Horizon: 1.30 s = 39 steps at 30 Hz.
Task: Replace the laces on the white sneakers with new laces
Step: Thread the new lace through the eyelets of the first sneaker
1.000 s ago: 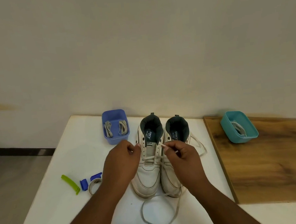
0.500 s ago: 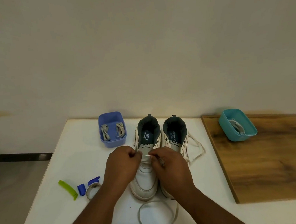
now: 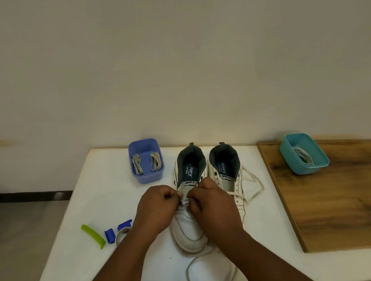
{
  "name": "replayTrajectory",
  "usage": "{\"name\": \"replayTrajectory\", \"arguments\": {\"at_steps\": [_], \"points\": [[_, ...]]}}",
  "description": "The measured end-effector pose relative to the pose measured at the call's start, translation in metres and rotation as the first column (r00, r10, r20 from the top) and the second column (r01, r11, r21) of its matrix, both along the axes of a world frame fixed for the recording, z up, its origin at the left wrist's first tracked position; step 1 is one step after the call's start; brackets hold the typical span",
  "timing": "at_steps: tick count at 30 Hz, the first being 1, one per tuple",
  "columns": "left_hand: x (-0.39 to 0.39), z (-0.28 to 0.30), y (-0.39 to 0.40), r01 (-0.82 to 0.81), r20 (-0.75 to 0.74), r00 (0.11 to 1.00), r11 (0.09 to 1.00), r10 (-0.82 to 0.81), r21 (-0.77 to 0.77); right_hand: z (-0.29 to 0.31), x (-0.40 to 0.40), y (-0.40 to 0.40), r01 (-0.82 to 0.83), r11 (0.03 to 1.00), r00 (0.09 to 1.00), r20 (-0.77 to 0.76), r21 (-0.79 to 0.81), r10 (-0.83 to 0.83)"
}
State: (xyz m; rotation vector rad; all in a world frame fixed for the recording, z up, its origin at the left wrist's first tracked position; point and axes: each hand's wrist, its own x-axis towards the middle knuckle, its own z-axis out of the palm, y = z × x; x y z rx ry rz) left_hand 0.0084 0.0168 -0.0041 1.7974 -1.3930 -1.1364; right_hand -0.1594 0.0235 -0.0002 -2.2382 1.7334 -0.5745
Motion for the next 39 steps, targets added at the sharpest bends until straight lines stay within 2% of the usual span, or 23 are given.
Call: {"name": "replayTrajectory", "arguments": {"at_steps": [5, 8, 12, 14, 21, 23, 30, 34, 39], "points": [[0.003, 0.000, 0.002, -0.010, -0.070, 0.998, 1.000, 0.011, 0.015, 0.000, -0.002, -0.004, -0.060, 0.997, 0.997, 0.045, 0.048, 0.058], [0.003, 0.001, 0.003, -0.008, -0.077, 0.997, 1.000, 0.009, 0.016, 0.001, -0.003, -0.005, -0.090, 0.995, 0.996, 0.012, 0.052, 0.089], [-0.001, 0.001, 0.004, -0.016, -0.060, 0.998, 1.000, 0.017, 0.022, 0.003, -0.004, -0.005, -0.080, 0.997, 0.991, -0.105, 0.021, 0.082], [-0.002, 0.001, 0.005, -0.024, -0.062, 0.998, 0.999, 0.026, 0.028, 0.004, -0.003, -0.004, -0.077, 0.997, 0.991, -0.106, 0.028, 0.080], [0.000, 0.006, 0.005, -0.046, -0.042, 0.998, 0.998, 0.048, 0.043, 0.006, -0.005, -0.005, -0.133, 0.990, 0.987, 0.103, 0.052, 0.127], [-0.001, 0.007, 0.006, -0.044, -0.036, 0.998, 0.998, 0.046, 0.049, 0.008, -0.004, -0.004, -0.129, 0.990, 0.989, 0.079, 0.051, 0.124], [-0.008, 0.010, 0.011, -0.018, 0.033, 0.999, 0.998, 0.016, 0.066, 0.016, 0.005, -0.001, -0.099, 0.993, 0.980, -0.166, 0.058, 0.107], [-0.009, 0.012, 0.012, -0.034, -0.030, 0.999, 0.995, 0.037, 0.094, 0.017, 0.003, -0.003, -0.103, 0.988, 0.983, -0.140, 0.112, 0.118], [-0.004, 0.010, 0.010, 0.024, 0.033, 0.999, 0.998, -0.026, 0.057, 0.015, 0.006, 0.001, -0.005, 0.993, 0.993, -0.116, 0.119, 0.019]]}}
